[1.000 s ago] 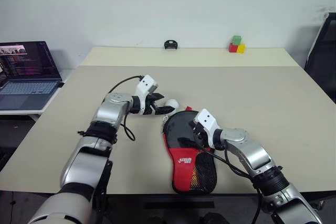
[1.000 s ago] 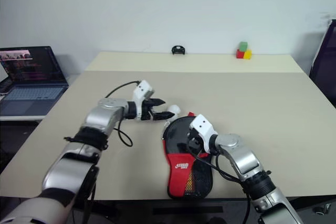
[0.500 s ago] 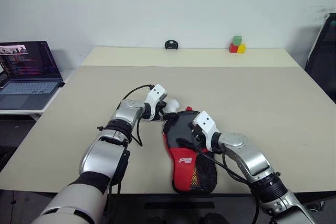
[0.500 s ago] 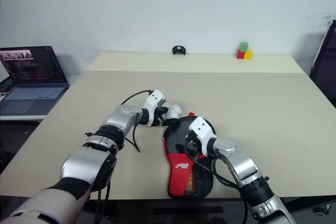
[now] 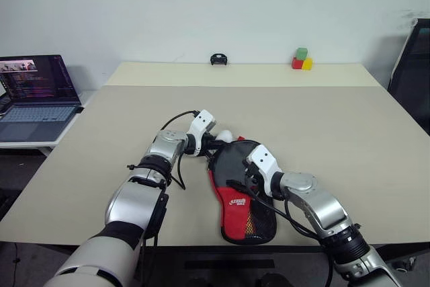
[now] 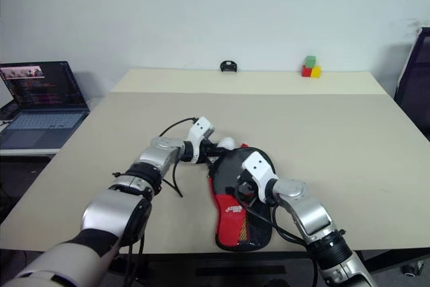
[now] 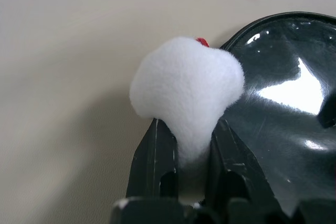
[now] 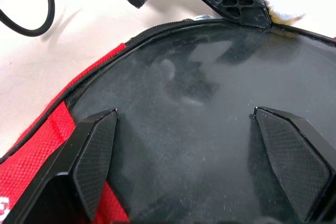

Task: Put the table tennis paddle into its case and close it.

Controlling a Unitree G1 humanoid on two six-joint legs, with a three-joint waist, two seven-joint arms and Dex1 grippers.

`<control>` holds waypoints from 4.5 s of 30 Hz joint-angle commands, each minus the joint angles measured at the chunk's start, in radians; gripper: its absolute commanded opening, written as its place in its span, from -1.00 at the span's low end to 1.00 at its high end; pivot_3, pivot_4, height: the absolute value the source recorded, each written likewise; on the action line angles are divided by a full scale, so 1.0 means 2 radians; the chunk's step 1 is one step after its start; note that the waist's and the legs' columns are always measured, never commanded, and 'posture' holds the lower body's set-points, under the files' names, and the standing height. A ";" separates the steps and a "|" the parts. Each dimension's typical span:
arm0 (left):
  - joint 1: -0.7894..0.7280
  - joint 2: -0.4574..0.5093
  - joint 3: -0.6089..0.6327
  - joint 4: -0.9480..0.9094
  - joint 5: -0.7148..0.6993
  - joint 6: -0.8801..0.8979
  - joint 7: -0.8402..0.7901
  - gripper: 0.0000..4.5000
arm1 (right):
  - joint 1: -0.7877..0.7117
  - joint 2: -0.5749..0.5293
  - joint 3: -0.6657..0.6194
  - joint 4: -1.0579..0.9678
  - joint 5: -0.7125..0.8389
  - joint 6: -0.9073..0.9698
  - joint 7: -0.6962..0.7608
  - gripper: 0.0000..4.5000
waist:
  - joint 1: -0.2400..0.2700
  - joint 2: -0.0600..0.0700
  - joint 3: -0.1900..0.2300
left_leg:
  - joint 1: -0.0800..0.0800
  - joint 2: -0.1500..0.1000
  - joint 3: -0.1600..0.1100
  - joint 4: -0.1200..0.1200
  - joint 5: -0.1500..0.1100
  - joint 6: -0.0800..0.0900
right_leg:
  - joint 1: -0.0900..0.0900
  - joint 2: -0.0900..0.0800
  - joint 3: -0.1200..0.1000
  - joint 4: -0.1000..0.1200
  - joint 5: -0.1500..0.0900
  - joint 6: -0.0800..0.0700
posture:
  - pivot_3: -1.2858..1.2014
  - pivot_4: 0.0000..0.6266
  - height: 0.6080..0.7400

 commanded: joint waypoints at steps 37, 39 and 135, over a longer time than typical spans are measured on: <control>-0.005 0.010 0.049 -0.015 -0.013 0.009 0.041 0.68 | 0.019 -0.007 0.019 0.005 -0.006 0.069 0.002 1.00 | -0.002 -0.001 -0.001 | 0.000 0.000 0.000 0.000 0.000 0.000 | 0.000 0.000 0.000 -0.001 0.000 0.000 | 0.03 -0.52 1.00; -0.010 0.006 0.049 -0.013 -0.011 0.007 0.048 0.97 | 0.020 -0.007 0.021 0.007 -0.007 0.071 0.002 1.00 | -0.001 -0.001 -0.001 | 0.000 0.000 0.000 0.000 0.000 0.000 | 0.000 0.000 0.000 -0.001 0.000 0.000 | 0.03 -0.52 1.00; -0.163 -0.167 0.007 0.079 0.171 -0.076 0.322 -0.84 | 0.167 0.027 0.009 -0.104 -0.004 0.168 -0.142 1.00 | 0.018 -0.003 -0.006 | 0.000 -0.001 -0.003 -0.001 0.000 0.000 | 0.004 0.000 -0.004 -0.004 -0.001 0.001 | 0.03 -0.52 1.00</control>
